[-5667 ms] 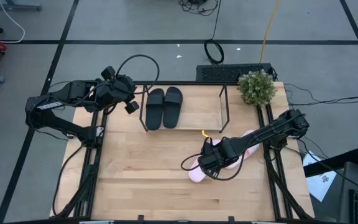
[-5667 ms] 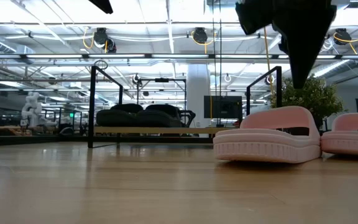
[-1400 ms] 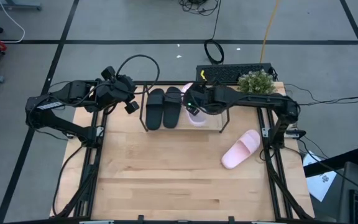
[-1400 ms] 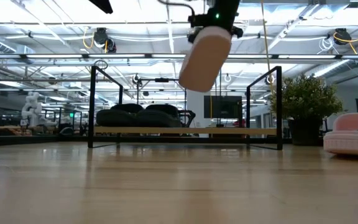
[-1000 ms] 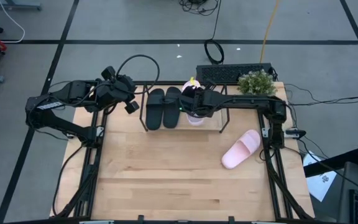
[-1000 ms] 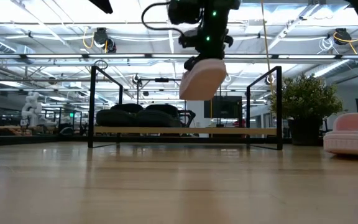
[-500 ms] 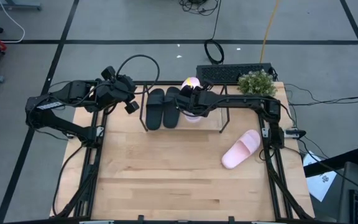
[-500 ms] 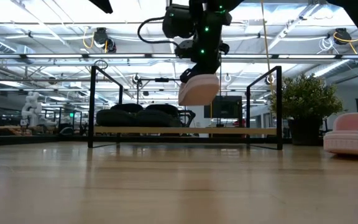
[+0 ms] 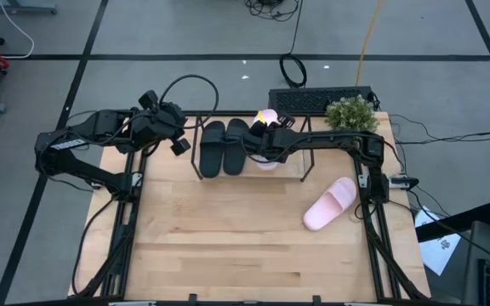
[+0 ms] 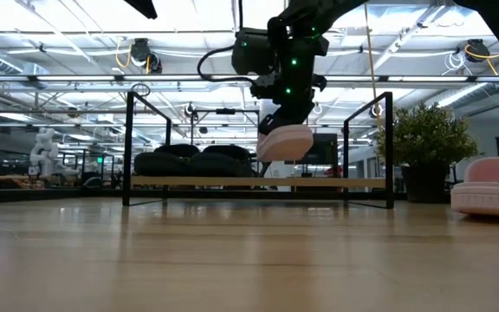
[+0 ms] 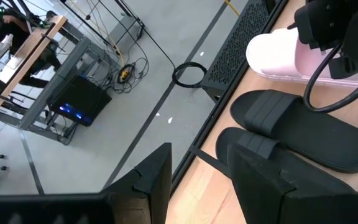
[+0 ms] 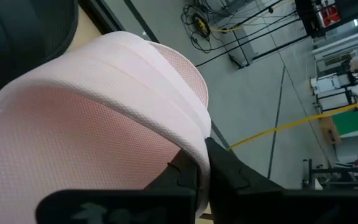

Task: Pick and place slides into the shelf
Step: Put the left pink slipper on the shelf

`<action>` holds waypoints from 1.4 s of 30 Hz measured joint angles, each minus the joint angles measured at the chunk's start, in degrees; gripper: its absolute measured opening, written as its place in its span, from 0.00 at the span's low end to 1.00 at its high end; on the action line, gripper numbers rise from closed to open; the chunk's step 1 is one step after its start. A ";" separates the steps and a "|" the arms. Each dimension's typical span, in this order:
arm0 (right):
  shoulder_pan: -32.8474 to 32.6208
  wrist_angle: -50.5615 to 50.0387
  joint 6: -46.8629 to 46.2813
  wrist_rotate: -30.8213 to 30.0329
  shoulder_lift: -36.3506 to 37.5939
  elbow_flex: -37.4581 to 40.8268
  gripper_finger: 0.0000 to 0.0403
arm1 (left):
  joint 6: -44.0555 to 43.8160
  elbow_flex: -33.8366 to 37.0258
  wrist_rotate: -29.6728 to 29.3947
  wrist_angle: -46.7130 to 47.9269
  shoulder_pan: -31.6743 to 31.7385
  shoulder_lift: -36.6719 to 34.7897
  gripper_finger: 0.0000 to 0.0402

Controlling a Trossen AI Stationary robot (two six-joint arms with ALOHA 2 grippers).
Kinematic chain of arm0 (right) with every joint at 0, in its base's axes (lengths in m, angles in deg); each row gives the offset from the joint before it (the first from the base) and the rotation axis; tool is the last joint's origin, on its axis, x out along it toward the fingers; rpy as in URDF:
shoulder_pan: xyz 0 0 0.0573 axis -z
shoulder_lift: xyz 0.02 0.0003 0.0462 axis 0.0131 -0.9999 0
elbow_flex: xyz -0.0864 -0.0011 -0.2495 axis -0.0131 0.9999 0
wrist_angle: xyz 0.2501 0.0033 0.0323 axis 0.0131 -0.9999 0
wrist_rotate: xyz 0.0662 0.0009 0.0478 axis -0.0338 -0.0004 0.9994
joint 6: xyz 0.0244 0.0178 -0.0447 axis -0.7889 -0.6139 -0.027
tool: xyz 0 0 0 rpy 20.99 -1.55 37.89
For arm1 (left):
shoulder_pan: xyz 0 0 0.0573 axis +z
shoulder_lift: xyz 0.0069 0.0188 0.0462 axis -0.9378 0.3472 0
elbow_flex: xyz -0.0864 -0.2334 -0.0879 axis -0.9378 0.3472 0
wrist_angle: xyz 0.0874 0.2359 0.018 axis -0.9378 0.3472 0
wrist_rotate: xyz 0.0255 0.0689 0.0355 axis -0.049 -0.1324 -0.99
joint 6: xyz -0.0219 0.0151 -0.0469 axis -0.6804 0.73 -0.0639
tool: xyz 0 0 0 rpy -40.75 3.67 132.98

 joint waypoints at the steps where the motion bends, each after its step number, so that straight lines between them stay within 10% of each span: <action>1: 0.00 0.44 -0.01 0.60 0.00 0.16 0.01 | 0.46 0.00 0.00 0.00 0.00 0.01 0.40; 42: -0.44 9.61 -3.51 10.34 0.00 4.62 0.01 | 0.89 0.00 0.00 -0.04 0.00 0.01 0.40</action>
